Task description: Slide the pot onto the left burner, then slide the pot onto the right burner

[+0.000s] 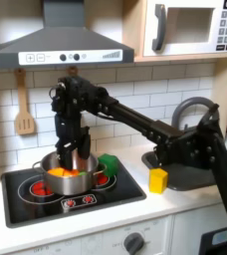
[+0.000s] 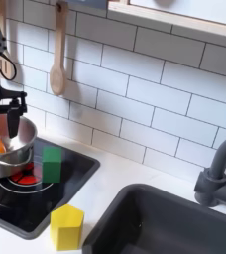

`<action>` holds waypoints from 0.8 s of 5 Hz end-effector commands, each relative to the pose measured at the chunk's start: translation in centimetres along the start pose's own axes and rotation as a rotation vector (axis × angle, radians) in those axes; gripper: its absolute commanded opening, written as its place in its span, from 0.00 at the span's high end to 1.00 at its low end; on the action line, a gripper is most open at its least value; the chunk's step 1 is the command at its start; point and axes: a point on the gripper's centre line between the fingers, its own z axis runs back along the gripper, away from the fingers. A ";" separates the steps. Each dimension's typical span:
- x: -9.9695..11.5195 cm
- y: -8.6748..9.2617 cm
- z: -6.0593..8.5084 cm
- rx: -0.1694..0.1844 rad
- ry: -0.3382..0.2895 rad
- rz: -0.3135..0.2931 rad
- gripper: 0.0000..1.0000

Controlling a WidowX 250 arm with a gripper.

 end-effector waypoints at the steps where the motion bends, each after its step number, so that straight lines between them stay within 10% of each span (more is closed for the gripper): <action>1: -0.1 -0.2 -1.5 0.022 0.023 -0.011 0.00; 4: -0.6 0.1 -2.5 0.040 0.040 -0.020 0.00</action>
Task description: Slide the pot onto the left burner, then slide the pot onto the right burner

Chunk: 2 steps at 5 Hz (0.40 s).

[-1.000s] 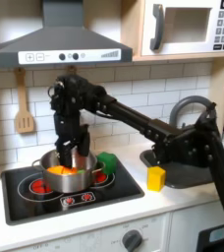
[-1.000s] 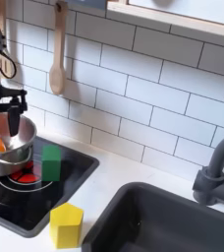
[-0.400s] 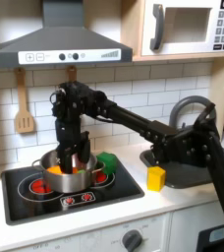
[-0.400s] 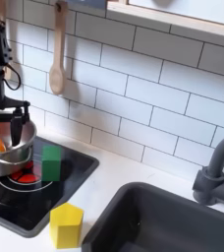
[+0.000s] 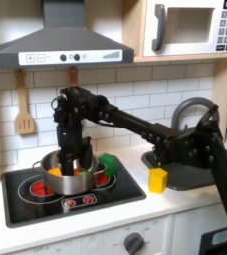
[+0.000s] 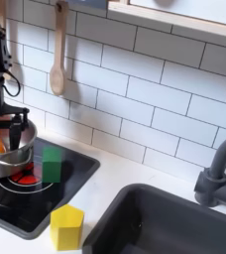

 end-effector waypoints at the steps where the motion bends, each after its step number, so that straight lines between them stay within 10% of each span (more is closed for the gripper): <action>1: -0.5 -0.3 -0.9 0.004 0.026 -0.008 0.00; 2: -0.1 0.2 -0.4 0.003 0.020 0.006 0.00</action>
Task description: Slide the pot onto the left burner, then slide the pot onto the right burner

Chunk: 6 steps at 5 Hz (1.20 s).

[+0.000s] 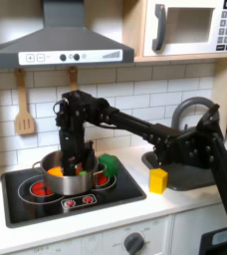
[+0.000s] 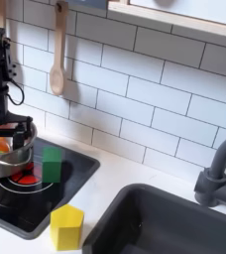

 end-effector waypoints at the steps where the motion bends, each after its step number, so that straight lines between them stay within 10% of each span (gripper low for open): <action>1: 0.6 1.0 1.0 -0.008 -0.002 0.030 0.00; 6: 1.8 4.1 1.8 -0.014 -0.008 0.112 0.00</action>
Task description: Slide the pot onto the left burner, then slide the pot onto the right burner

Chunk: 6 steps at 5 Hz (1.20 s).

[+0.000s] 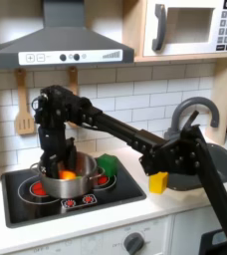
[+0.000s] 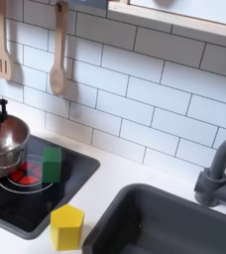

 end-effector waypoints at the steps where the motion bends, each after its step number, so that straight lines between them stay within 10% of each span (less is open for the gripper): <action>1: 0.3 0.4 0.4 0.001 -0.011 0.013 0.00; 6: 1.8 2.2 0.0 0.013 -0.003 0.077 0.00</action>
